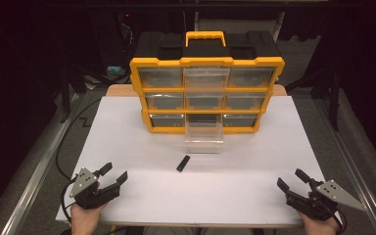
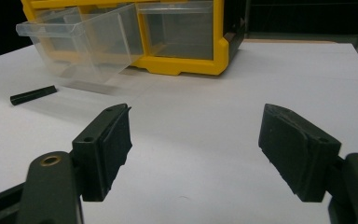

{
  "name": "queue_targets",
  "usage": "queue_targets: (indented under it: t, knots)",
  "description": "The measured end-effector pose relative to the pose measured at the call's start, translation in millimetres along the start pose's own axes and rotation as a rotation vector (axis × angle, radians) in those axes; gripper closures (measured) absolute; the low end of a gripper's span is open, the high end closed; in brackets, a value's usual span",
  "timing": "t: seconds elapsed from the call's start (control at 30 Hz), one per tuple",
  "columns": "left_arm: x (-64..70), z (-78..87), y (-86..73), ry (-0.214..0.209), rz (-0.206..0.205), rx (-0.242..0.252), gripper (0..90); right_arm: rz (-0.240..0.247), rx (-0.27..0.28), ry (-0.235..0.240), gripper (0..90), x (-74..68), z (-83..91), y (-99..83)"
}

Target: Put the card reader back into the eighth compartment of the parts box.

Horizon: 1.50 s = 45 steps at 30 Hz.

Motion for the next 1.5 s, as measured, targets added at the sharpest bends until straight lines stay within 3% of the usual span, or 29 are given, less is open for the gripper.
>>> queue_targets:
  t: [0.47, 0.73, 1.13, 1.27, 1.5]
  knots:
    - [2.6, 1.9, 2.0, -0.013, 0.015, 0.011, 34.1, 0.016, -0.009, -0.011, 25.6, -1.1, 0.2, -0.5]
    - [9.2, -2.5, 4.4, -0.013, -0.017, -0.004, 29.6, 0.005, -0.003, 0.0, 25.2, -1.2, 1.1, -0.4]
    - [22.9, -8.6, 11.7, -0.064, -0.034, -0.001, 29.1, 0.01, -0.001, -0.003, 25.2, -2.3, 1.3, 0.1]
    - [29.4, -12.7, 16.0, -0.07, -0.06, -0.012, 29.3, 0.009, -0.009, -0.008, 25.4, -1.4, 2.0, -0.5]
    - [37.7, -19.1, 19.3, -0.097, -0.056, -0.018, 29.4, 0.02, -0.009, 0.0, 25.4, -2.2, 1.8, -0.5]
Point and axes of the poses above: each handheld gripper's, and its own axes: z roughly backward along the jaws, y roughly out of its top, x roughly to its right, the point moved 4 cm from there along -z, roughly forward along the jaws, and after that the axes turned 1 degree about y, right-handed, at the moved point
